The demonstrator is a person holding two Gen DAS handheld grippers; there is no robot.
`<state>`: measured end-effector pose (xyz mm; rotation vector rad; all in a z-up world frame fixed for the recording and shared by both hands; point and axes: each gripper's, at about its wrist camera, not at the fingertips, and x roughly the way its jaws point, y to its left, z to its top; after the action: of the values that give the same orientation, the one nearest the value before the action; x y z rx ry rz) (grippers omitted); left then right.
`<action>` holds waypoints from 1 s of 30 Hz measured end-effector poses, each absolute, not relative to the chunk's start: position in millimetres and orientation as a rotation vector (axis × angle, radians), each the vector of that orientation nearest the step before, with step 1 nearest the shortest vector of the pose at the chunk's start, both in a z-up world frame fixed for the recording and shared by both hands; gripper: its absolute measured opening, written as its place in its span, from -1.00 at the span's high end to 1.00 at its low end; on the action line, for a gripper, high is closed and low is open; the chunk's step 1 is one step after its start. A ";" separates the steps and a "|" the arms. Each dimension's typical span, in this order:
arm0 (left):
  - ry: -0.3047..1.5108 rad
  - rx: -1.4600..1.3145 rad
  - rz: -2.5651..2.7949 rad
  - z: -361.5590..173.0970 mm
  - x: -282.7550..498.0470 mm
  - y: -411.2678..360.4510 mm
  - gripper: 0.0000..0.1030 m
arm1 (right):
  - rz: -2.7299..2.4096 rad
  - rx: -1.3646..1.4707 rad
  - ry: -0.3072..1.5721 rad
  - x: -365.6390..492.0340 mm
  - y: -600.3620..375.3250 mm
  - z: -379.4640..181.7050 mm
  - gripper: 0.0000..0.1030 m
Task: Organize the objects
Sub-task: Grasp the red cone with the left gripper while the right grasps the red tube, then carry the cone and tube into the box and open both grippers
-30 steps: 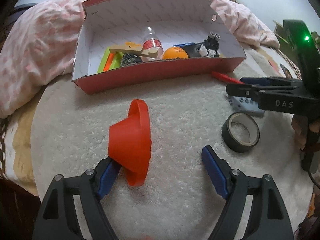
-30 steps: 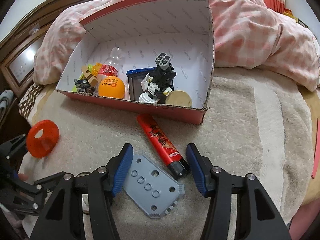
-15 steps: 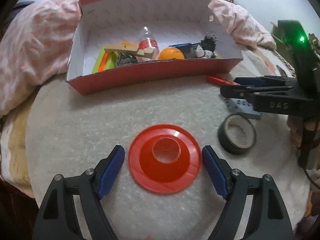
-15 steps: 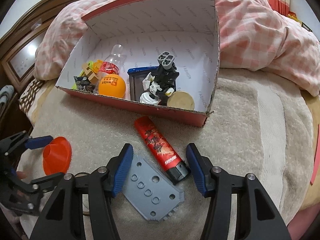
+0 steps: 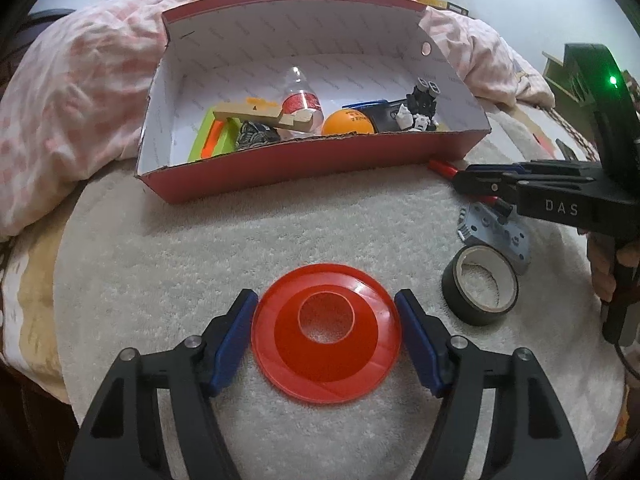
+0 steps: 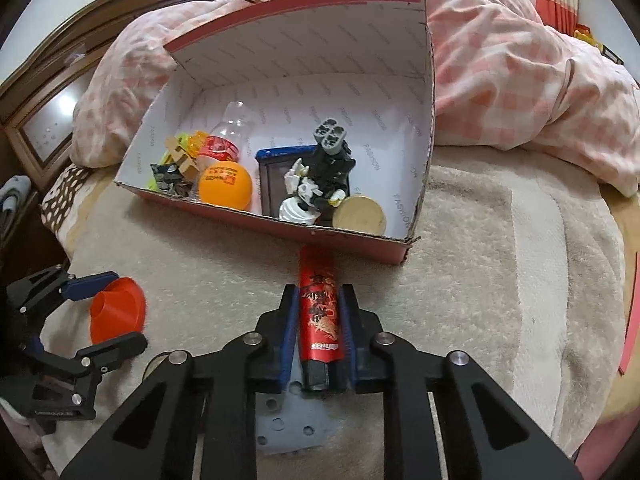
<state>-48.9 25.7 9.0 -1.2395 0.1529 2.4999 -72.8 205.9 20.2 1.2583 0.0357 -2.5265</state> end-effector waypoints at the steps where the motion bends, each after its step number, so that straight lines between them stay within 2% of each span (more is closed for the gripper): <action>1: 0.148 -1.238 2.500 9.6 -48.5 25.1 -0.37 | -2.526 1.256 0.038 -71.9 204.9 20.7 0.60; 13: 0.061 -1.181 2.545 34.6 -52.1 16.0 -0.37 | -2.559 1.173 -0.032 -52.5 212.9 37.7 0.60; 30: 0.089 -1.072 2.593 77.1 -79.4 27.2 -0.37 | -2.592 1.043 -0.062 -38.9 209.1 77.1 0.60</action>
<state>-79.4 27.2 77.1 -1.0719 0.0891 2.5925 -38.9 209.1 77.1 1.0434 -0.0624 -2.5921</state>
